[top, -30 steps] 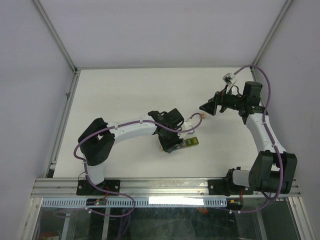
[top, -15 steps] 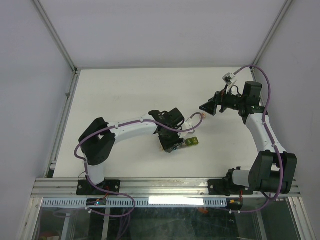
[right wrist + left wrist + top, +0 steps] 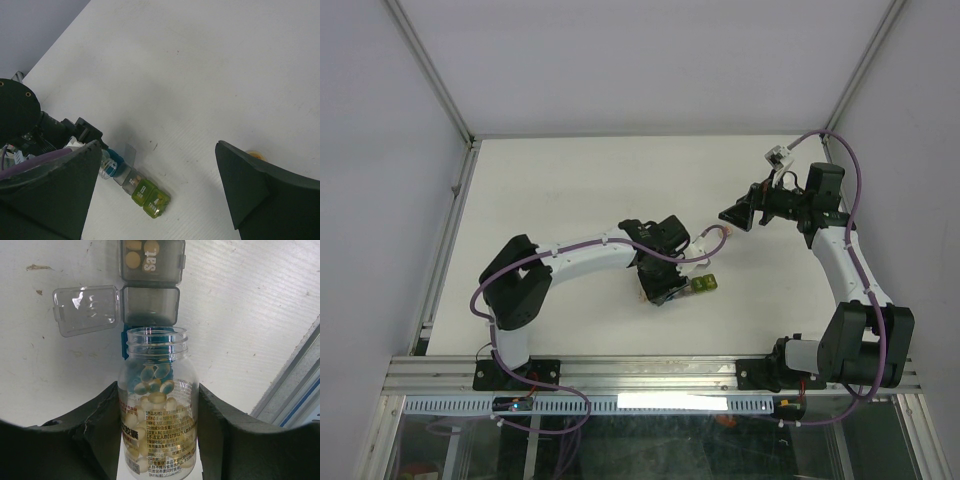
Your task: Sort the pills into containers
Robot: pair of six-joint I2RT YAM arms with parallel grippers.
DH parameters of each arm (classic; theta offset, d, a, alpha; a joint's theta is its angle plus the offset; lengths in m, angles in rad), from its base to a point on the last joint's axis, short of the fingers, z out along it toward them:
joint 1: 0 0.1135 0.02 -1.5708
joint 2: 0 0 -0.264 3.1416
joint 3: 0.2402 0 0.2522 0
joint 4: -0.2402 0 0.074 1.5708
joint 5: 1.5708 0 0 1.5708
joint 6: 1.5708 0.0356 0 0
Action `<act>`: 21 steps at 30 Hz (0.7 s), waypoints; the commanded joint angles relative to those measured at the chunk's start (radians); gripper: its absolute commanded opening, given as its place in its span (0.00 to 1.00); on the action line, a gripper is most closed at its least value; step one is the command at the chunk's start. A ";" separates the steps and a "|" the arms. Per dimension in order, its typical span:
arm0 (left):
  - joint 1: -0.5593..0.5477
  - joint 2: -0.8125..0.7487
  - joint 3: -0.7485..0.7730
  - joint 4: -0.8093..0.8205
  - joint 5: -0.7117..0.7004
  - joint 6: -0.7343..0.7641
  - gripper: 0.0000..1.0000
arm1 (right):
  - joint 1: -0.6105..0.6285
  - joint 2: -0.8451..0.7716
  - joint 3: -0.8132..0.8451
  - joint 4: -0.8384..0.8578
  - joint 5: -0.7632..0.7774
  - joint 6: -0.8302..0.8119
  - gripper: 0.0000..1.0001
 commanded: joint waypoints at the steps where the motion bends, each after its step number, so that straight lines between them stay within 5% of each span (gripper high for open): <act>1: 0.008 0.003 0.044 -0.001 -0.010 0.003 0.00 | -0.005 -0.003 0.050 0.017 -0.031 -0.009 1.00; 21: 0.017 0.017 0.046 -0.012 0.034 0.011 0.00 | -0.007 -0.002 0.051 0.013 -0.027 -0.016 1.00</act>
